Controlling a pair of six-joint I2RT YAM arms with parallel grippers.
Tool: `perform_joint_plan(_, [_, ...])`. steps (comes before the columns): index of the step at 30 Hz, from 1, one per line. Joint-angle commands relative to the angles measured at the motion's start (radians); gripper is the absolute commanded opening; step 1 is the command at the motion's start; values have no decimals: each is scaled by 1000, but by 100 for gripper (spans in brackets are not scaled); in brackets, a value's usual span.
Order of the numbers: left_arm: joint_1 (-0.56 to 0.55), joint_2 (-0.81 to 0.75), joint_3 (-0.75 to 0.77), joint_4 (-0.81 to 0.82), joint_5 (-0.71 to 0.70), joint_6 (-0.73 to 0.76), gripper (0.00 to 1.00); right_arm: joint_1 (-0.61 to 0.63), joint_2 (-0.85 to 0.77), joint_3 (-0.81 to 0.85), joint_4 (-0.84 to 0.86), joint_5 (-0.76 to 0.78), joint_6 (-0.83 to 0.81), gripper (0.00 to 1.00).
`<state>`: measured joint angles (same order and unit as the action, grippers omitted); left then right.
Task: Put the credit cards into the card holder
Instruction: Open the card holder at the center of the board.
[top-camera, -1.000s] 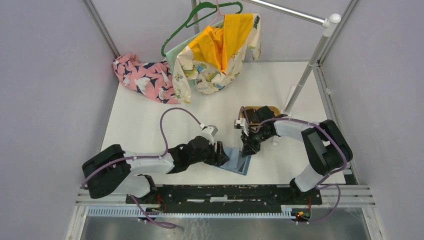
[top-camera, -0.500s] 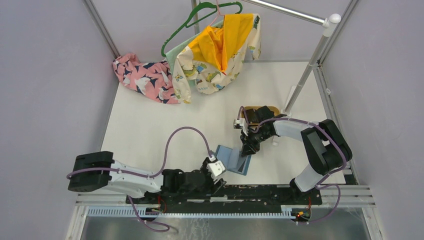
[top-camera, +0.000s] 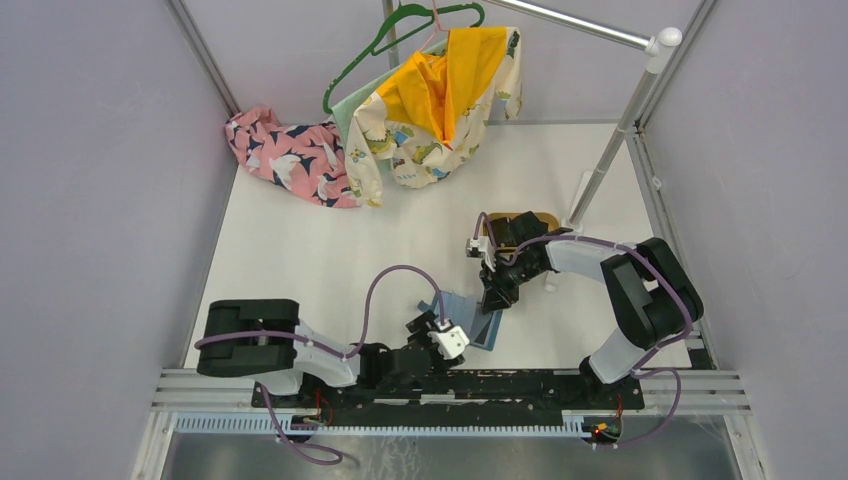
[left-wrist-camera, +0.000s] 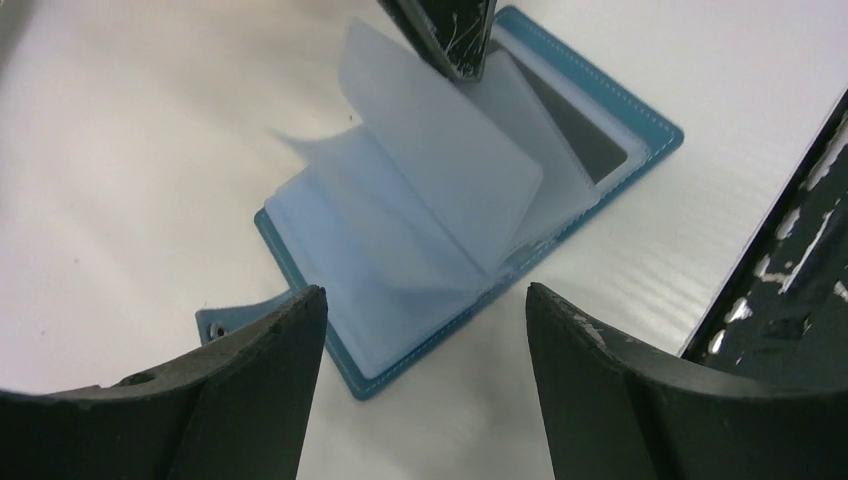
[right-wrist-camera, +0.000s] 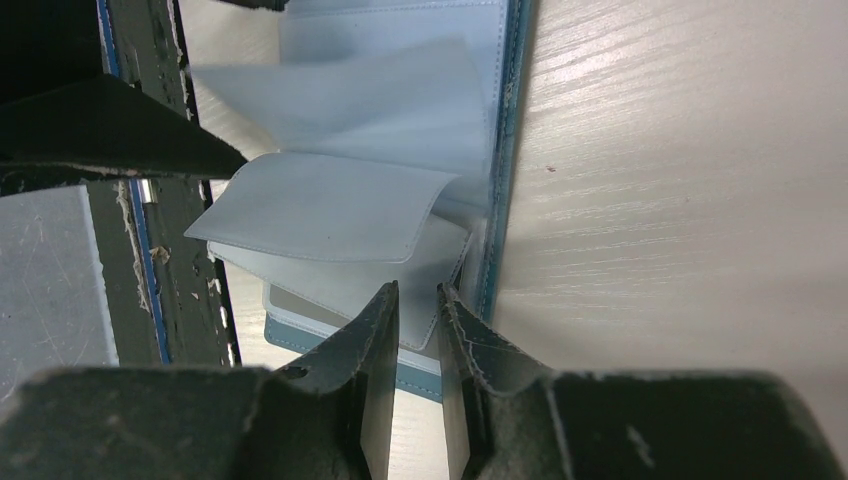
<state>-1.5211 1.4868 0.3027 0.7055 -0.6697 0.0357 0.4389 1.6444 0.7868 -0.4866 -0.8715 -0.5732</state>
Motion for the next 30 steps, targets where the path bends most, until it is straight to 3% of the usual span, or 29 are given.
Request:
perform_joint_plan(1, [-5,42,44,182,16,48,79,14,20,11,6,44,-14,27])
perform_joint_plan(15, [-5,106,82,214,-5,27,76,17,22,11,6,42,-14,27])
perform_joint_plan(26, [-5,152,117,169,-76,-32,55,18,11,20,-9,21,-29,30])
perform_joint_plan(30, [-2,147,114,137,-87,-126,46,11,-13,25,-13,-1,-40,33])
